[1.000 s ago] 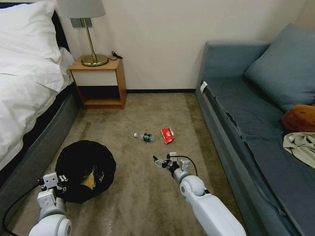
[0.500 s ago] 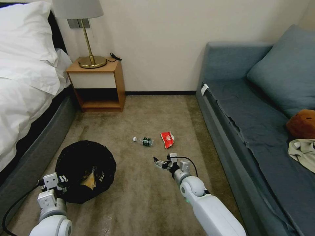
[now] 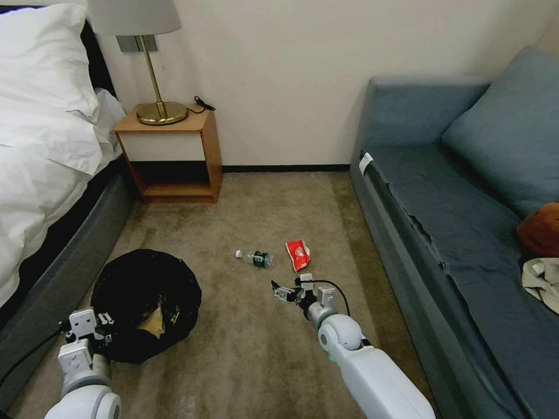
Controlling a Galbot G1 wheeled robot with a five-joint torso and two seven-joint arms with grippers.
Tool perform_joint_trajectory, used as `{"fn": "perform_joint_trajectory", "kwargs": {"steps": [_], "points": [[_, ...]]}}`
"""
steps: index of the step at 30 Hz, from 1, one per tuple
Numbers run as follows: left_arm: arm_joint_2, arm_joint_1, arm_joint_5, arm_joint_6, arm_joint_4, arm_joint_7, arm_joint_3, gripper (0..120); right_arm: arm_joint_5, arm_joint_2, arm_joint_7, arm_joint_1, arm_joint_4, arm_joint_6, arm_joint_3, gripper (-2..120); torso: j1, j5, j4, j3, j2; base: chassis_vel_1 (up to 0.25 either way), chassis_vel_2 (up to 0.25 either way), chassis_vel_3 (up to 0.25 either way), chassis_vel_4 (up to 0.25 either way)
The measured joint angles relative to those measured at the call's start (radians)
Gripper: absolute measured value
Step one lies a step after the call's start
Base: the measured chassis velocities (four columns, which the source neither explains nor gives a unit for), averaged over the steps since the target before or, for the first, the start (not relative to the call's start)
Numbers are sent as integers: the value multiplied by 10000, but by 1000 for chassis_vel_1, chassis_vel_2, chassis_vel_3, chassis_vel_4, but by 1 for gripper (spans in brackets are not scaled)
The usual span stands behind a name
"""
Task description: Pick up the trash bin, then pick up the garbage on the floor and place it into the trash bin.
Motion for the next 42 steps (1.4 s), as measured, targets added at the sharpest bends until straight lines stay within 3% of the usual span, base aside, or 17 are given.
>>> {"fn": "perform_joint_trajectory", "kwargs": {"steps": [42], "points": [[43,2,-116,-93,282,48,-42,2,-232,204,-115,75,-567,133,-21,100,0,0,0,0,0,-68,70,67,-67]]}}
